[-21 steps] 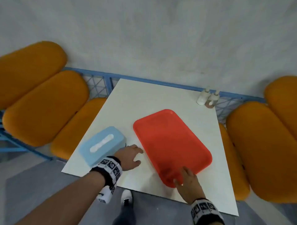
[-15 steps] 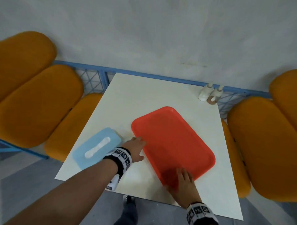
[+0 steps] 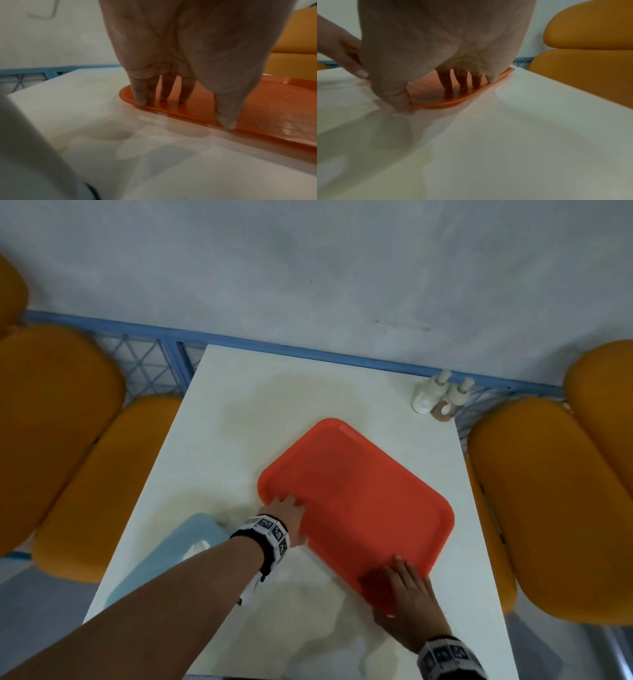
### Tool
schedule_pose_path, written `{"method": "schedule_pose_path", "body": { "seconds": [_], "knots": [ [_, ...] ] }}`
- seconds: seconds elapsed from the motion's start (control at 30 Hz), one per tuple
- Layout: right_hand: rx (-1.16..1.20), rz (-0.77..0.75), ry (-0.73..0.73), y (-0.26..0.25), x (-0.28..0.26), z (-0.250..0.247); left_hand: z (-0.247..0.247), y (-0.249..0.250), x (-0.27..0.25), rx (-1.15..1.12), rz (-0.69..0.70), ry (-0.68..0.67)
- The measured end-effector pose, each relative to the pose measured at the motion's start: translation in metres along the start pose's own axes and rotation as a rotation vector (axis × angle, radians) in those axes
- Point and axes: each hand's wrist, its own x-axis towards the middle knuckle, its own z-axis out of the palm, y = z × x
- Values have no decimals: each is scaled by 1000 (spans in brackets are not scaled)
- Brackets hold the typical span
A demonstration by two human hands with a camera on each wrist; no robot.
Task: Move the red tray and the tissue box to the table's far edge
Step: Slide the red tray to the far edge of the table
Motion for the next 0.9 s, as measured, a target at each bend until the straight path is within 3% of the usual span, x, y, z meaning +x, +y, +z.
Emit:
{"method": "schedule_pose_path", "body": {
  "seconds": [0.1,0.27,0.6,0.9],
  "knots": [
    [2,38,-91,18,30,-24,5,5,2,10,-24,0],
    [7,10,-90,38,82,-64,0,9,7,-39,-87,37],
    [-47,-127,-38,44,98,-54,19,13,13,-180,-256,29],
    [-97,-171,-40,56,182,-89,-20,-9,62,-147,-266,39]
  ]
}}
